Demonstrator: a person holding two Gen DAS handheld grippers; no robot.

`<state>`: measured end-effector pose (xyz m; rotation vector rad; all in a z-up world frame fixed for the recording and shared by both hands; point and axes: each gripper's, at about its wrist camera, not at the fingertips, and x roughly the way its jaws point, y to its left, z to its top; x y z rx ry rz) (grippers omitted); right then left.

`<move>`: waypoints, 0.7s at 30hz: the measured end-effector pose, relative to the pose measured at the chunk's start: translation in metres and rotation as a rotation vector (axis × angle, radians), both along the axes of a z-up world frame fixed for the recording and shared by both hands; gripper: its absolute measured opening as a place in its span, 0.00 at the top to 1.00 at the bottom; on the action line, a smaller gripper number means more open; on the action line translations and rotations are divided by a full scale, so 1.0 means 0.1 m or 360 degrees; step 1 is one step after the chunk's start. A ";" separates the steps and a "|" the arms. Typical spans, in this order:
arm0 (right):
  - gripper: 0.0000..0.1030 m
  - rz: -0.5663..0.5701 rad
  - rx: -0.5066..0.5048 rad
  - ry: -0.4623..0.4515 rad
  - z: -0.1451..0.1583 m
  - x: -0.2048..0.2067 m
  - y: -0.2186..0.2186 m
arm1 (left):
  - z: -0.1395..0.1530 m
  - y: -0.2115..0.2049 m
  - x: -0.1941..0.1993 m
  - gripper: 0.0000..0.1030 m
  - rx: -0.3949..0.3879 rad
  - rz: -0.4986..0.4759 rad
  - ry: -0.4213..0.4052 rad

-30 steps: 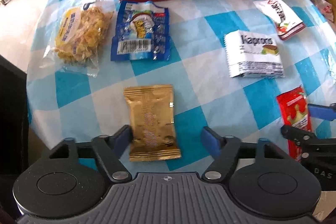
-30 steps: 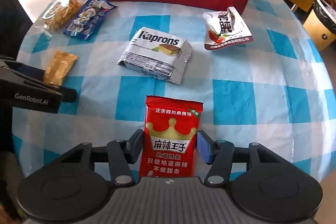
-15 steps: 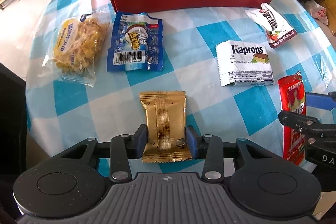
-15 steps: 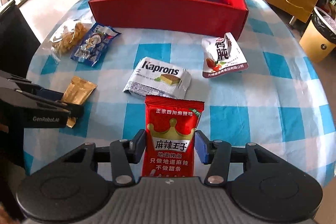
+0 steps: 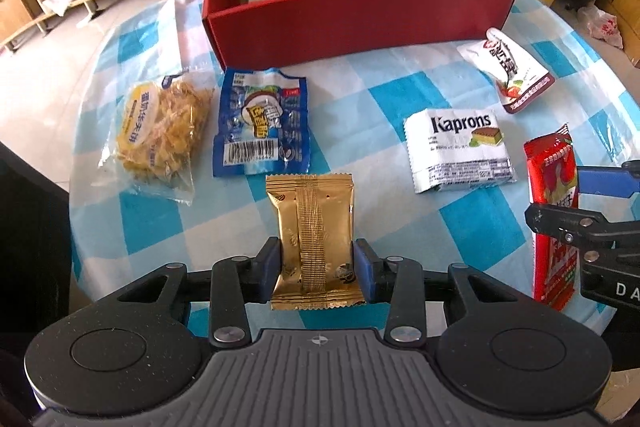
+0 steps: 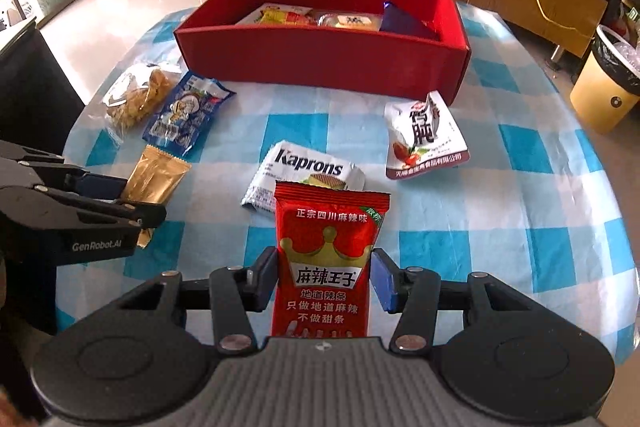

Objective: Organize snacks
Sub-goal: 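Lift the red packet and gold packet and carry both over the red box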

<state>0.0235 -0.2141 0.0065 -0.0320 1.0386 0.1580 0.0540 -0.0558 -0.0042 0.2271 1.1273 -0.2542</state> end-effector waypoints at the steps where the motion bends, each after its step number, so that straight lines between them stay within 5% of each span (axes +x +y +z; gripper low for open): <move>1: 0.57 -0.0001 0.0000 -0.0007 0.01 0.01 0.00 | 0.01 0.00 0.00 0.54 -0.0004 -0.0002 -0.0004; 21: 0.57 0.0008 0.0024 -0.0076 0.14 0.22 -0.04 | 0.13 -0.08 0.07 0.54 -0.0076 -0.0019 -0.0006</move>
